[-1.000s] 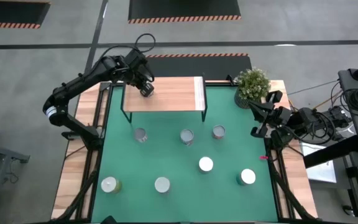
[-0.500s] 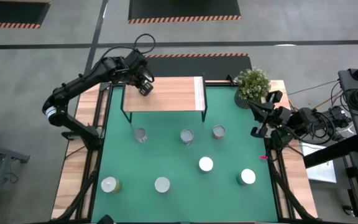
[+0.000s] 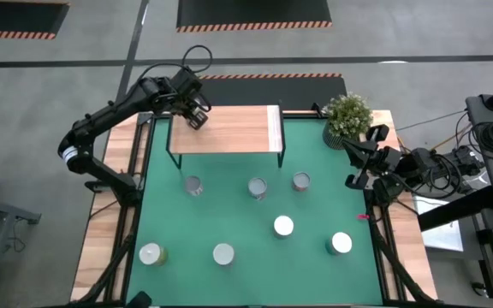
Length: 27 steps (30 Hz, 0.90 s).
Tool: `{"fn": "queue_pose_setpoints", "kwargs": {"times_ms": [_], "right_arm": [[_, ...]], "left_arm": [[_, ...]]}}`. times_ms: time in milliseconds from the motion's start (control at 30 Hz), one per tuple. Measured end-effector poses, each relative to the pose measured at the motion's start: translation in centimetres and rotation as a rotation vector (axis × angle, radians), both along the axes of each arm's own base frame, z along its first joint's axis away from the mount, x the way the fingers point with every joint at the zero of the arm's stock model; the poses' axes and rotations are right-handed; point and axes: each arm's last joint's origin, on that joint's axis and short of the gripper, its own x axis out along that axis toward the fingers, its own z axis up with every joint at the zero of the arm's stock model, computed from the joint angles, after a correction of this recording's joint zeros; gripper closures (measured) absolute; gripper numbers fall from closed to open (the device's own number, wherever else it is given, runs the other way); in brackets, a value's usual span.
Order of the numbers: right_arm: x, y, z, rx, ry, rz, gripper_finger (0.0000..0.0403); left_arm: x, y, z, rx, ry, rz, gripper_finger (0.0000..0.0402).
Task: Pick and place cans onto a shelf
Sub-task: Put the canned peaches on the shelf
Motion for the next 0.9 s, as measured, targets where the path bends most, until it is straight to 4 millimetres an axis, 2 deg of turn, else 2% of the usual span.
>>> {"fn": "queue_pose_setpoints", "kwargs": {"times_ms": [333, 900], "right_arm": [[0.00, 0.00, -0.01, 0.000, 0.001, 0.000, 0.0390], [0.02, 0.01, -0.04, -0.004, 0.005, -0.001, 0.0390]], "left_arm": [[-0.64, 0.86, -0.05, 0.006, 0.011, 0.015, 0.0402], [-0.69, 0.99, 0.13, 0.021, 0.022, 0.017, 0.0401]]}}
